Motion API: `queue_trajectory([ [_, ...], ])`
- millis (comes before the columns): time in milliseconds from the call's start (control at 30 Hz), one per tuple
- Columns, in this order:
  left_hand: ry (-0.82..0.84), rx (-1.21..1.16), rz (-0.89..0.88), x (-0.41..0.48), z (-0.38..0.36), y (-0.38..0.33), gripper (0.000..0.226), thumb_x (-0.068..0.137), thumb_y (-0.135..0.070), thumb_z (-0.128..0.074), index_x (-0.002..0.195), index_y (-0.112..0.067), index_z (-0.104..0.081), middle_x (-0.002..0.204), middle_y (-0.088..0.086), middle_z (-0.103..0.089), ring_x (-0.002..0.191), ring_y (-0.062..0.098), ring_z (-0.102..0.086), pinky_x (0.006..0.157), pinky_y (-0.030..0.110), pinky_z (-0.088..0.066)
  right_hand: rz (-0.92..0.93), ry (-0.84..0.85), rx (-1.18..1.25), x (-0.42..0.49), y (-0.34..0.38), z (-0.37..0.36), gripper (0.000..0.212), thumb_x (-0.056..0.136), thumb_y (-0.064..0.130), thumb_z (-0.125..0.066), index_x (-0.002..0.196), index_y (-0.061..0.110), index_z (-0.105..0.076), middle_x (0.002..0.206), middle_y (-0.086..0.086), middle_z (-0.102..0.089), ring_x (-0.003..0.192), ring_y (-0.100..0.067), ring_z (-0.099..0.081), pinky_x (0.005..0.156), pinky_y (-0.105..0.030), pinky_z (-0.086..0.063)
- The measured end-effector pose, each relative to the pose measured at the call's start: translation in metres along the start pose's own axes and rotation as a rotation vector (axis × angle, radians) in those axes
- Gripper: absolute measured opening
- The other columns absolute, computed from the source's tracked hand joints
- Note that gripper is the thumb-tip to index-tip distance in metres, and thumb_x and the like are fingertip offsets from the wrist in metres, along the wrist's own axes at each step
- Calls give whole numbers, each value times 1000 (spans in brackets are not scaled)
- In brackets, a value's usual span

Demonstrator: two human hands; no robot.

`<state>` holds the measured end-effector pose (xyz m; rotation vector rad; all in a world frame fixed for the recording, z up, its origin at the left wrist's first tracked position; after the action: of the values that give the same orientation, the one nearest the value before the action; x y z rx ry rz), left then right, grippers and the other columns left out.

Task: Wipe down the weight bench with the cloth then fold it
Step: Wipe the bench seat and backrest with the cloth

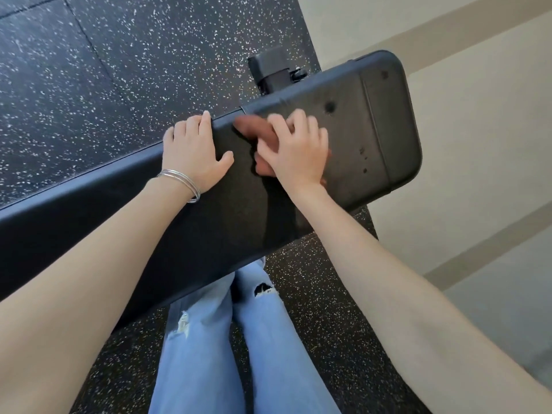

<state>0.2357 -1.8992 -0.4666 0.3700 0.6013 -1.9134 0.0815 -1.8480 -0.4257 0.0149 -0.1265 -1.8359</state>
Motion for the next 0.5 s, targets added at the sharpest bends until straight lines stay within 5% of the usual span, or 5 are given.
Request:
queue_trajectory([
  [100,25,13,-18,0,2,2,78,88,-46,-51,146,-3,-21,144,18,-35,130,37,-34,108,47,-26,-37,130,-61,48,23,-12,30,85,45,-47,105,27,-61,104,-3,-58,93,-23,-53,73,-35,-37],
  [267,83,-1,-59,4,6,-2,78,89,-46,-50,147,-3,-20,143,17,-36,129,36,-35,107,47,-28,173,304,-106,73,19,-23,36,88,47,-42,114,26,-55,116,-6,-54,104,-28,-50,80,-38,-35],
  [500,128,-27,-152,16,8,-18,78,89,-47,-48,148,-7,-17,146,13,-34,131,33,-35,106,46,-30,-331,263,-161,104,-117,0,42,82,49,-50,114,24,-59,119,-12,-55,112,-32,-48,88,-42,-36],
])
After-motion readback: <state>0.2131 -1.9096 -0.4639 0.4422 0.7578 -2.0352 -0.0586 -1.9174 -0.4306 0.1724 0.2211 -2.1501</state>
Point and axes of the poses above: each hand's wrist, its own x-axis towards the middle knuckle, its own z-axis out of the back of the hand, y = z × x, the point moved 7 cm from there along x, towards the middle knuckle
